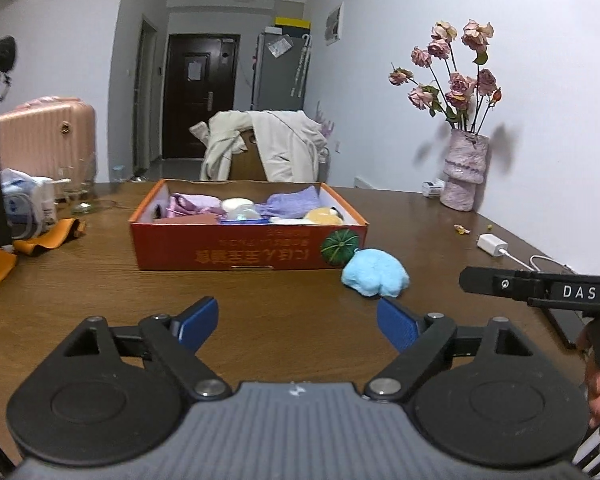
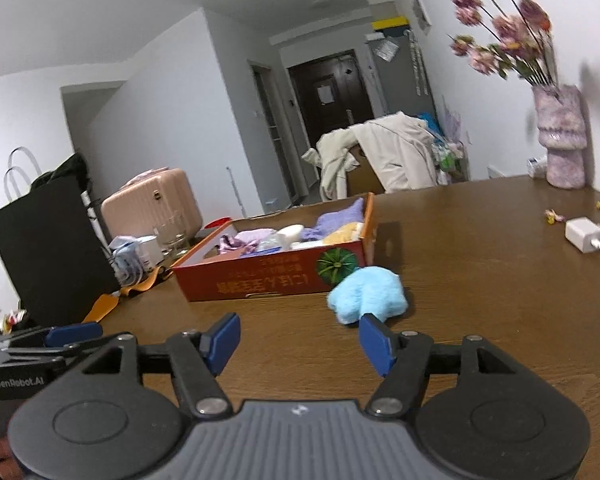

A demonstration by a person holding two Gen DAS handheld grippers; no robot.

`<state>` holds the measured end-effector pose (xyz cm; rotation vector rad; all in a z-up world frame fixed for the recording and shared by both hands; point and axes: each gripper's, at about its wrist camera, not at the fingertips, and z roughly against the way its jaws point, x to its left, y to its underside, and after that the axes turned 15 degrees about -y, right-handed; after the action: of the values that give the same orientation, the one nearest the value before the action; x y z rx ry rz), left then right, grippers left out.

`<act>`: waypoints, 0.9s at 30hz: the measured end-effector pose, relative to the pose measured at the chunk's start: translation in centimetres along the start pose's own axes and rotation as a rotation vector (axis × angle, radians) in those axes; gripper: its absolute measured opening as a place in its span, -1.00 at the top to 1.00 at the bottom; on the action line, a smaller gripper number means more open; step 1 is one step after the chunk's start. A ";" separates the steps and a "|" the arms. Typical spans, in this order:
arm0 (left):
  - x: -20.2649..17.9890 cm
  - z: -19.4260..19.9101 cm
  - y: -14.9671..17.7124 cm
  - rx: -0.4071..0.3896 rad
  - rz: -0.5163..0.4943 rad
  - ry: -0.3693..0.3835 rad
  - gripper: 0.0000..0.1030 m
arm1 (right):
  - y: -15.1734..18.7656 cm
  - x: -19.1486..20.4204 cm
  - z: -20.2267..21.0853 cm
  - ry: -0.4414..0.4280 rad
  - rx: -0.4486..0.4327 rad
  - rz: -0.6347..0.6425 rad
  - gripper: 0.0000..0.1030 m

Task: Organize soft objects
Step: 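Lower both tools onto the light-blue fluffy puff and close on it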

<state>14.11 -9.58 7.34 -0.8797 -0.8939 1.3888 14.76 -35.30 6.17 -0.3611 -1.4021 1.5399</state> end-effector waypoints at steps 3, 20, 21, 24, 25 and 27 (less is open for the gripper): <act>-1.2 -3.2 -0.6 0.024 0.000 0.043 -0.71 | -0.5 -2.0 -1.5 0.015 0.010 -0.042 -0.27; -8.1 -24.0 -3.1 0.279 -0.053 0.342 0.18 | -2.4 -15.3 -14.4 0.034 0.103 -0.279 0.11; -8.0 -24.5 -3.0 0.292 -0.032 0.368 0.27 | -2.3 -15.7 -14.6 0.013 0.099 -0.301 0.19; -7.8 -24.8 -3.0 0.305 -0.010 0.392 0.31 | -2.3 -16.1 -14.6 -0.012 0.092 -0.321 0.30; -7.7 -24.8 -2.9 0.306 -0.008 0.394 0.33 | -2.2 -16.1 -14.7 -0.015 0.092 -0.322 0.31; -7.6 -24.6 -2.9 0.309 -0.004 0.390 0.34 | -2.3 -16.2 -14.6 -0.021 0.091 -0.334 0.33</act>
<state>37.75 -16.89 -0.35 -0.8674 -0.3721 1.2514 34.44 -39.94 -2.17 -0.0501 -1.3271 1.3287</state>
